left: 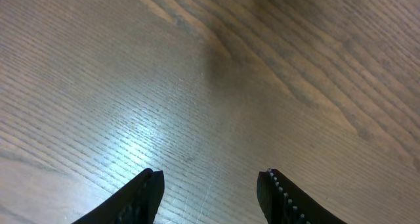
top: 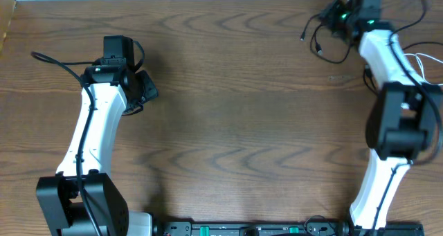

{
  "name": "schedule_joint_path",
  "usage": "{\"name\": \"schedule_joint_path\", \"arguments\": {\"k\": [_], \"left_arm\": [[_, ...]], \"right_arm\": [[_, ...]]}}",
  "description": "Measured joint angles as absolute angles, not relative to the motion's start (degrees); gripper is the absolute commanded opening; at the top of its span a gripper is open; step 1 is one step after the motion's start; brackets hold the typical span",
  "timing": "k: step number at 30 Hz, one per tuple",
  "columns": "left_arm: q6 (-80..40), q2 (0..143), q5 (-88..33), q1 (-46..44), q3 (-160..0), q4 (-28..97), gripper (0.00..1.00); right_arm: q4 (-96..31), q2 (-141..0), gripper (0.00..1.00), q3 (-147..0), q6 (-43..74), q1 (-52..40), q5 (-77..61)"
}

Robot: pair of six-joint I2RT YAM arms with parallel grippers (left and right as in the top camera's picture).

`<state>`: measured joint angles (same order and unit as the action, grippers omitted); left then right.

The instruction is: Untangle cables

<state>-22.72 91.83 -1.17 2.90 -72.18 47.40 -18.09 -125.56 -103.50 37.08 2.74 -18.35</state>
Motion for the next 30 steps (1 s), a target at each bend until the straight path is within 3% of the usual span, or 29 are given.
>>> {"name": "schedule_joint_path", "arguments": {"k": [12, 24, 30], "left_arm": [[-22.72, 91.83, -1.17, 2.90, -72.18, 47.48, 0.51], [-22.72, 91.83, -1.17, 2.90, -72.18, 47.44, 0.51], [-22.72, 91.83, -1.15, 2.90, -72.18, 47.48, 0.51]], "right_arm": [[-27.49, -102.21, 0.01, -103.66, 23.35, 12.62, -19.51], [-37.91, -99.29, 0.01, -103.66, 21.63, 31.44, -11.64], [-38.35, -100.22, 0.01, -103.66, 21.41, 35.57, -10.22]]}}
